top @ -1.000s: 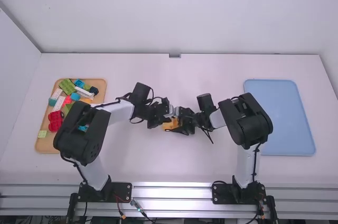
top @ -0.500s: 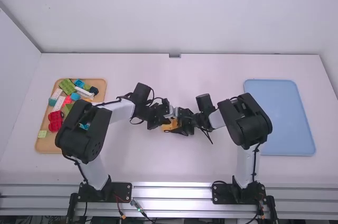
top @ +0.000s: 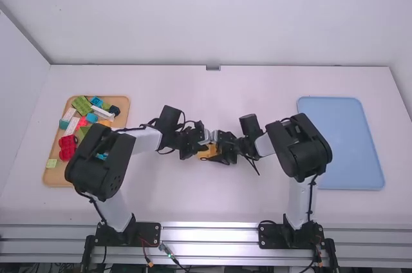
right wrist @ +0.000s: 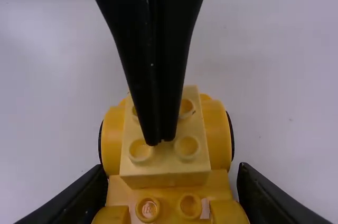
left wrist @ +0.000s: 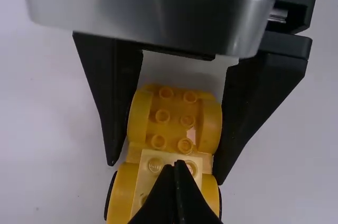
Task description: Assemble lego blocks to make yellow taxi
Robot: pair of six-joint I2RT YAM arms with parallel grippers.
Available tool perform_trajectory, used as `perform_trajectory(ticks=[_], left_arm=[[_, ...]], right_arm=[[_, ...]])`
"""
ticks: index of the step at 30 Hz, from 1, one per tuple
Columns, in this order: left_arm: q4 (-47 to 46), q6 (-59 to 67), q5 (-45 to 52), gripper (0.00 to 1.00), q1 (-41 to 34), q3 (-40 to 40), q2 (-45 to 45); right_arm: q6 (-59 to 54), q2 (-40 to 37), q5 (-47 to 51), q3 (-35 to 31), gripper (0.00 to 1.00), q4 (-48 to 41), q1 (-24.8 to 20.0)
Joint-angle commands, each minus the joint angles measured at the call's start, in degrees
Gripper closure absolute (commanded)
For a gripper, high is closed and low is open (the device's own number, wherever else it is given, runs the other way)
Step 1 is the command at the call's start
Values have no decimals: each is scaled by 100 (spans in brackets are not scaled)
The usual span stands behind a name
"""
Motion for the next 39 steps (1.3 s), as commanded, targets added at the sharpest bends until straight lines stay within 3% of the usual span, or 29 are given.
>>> perform_trajectory(ticks=[1,7,13,25,27,28,29,30,32,34,37,39], left_arm=[[-203,-133,-1001,98,37,-245,234],[-251,-214,-1117,98,37,-188,234],[-173,116,-522,98,72,13,155],[-389,133,-319,98,553,363,-857],[-374,131,-162,80,730,361,-951],[-374,125,-57,60,815,361,-984],[-367,61,52,10,949,361,-1032],[-339,-37,109,1,1045,361,-1064],[-192,-352,101,1,1211,361,-1099],[37,-772,66,1,1386,361,-1110],[352,-1375,76,1,1672,361,-1110],[435,-1572,66,1,1759,361,-1110]], right_arm=[[46,98,-26,31,43,-33,4],[46,98,-20,31,42,-39,-17],[90,98,-15,31,42,-33,-17],[90,96,-20,31,42,-26,-17],[92,96,-13,31,42,-26,-15],[90,96,-15,31,38,-26,-17],[90,96,-15,31,38,-26,-17],[90,96,-13,31,38,-26,-15],[90,96,-13,31,35,-26,-17],[90,96,-15,33,25,-22,-17],[181,68,-11,31,2,-20,-17],[177,35,-13,31,1,-42,-17]])
